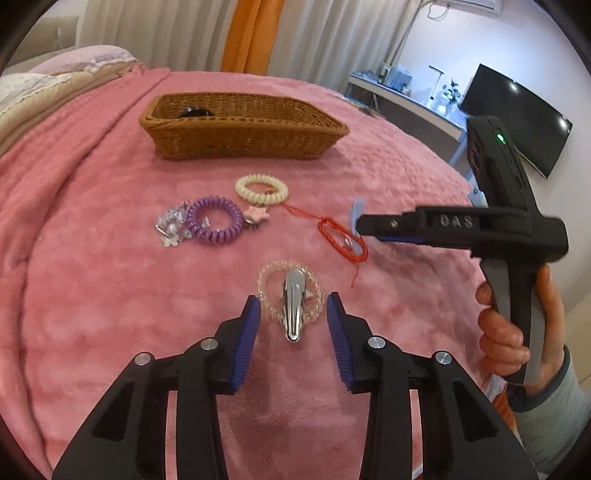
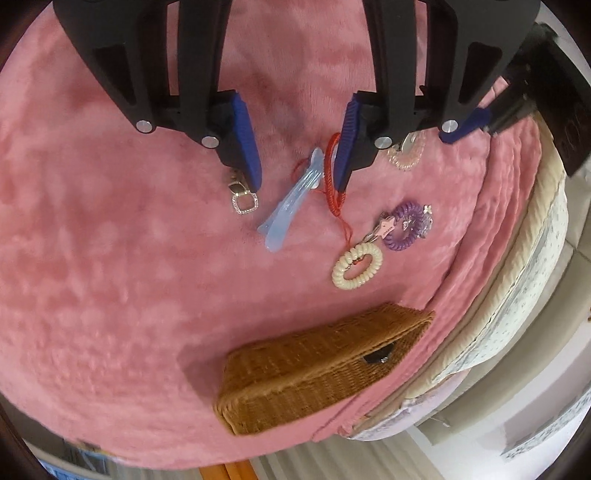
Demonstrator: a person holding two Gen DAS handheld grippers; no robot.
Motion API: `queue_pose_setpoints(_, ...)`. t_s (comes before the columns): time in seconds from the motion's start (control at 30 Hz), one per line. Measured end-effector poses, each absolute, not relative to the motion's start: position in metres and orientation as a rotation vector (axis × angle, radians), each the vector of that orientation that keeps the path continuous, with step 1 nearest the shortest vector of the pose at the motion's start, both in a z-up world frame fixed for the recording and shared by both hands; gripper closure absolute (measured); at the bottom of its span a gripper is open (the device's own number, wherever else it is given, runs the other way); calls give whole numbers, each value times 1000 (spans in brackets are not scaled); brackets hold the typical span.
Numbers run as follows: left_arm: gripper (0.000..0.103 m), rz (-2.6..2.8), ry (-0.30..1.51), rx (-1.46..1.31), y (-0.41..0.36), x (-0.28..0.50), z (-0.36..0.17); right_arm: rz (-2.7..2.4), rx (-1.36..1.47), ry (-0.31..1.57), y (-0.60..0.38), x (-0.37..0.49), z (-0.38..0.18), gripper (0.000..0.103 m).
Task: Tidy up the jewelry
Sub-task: 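Grasp the silver hair clip with the left tool while the right tool grasps the light-blue clip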
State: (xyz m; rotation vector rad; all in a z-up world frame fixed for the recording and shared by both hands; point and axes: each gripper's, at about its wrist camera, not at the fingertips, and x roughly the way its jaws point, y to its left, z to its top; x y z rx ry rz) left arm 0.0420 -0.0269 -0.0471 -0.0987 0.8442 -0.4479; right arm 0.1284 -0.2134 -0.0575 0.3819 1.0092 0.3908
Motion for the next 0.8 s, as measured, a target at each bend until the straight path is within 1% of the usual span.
queue_pose_setpoints(0.13, 68, -458, 852, -87, -31, 42, -50, 364, 389, 996, -207, 138, -57, 66)
queue_pose_setpoints(0.3, 69, -452, 871, -67, -39, 46, -53, 313, 302, 964, -192, 145, -57, 67)
queue_pose_setpoints(0.37, 76, -440, 873, -46, -42, 46, -54, 296, 260, 947, -186, 145, -57, 74)
queue_pose_setpoints(0.4, 83, -426, 877, -33, -43, 45, -55, 294, 248, 941, -185, 144, -57, 77)
queue_pose_setpoints(0.43, 87, -419, 878, -29, -42, 45, -55, 298, 240, 938, -184, 145, -58, 84)
queue_pose_setpoints(0.5, 91, -415, 882, -36, -40, 43, -56, 305, 236, 927, -184, 144, -58, 89)
queue_pose_setpoints(0.53, 91, -418, 883, -45, -38, 43, -56, 310, 236, 923, -186, 143, -58, 92)
queue_pose_setpoints(0.8, 94, -410, 838, -93, -30, 28, -54, 346, 253, 847, -192, 131, -52, 92)
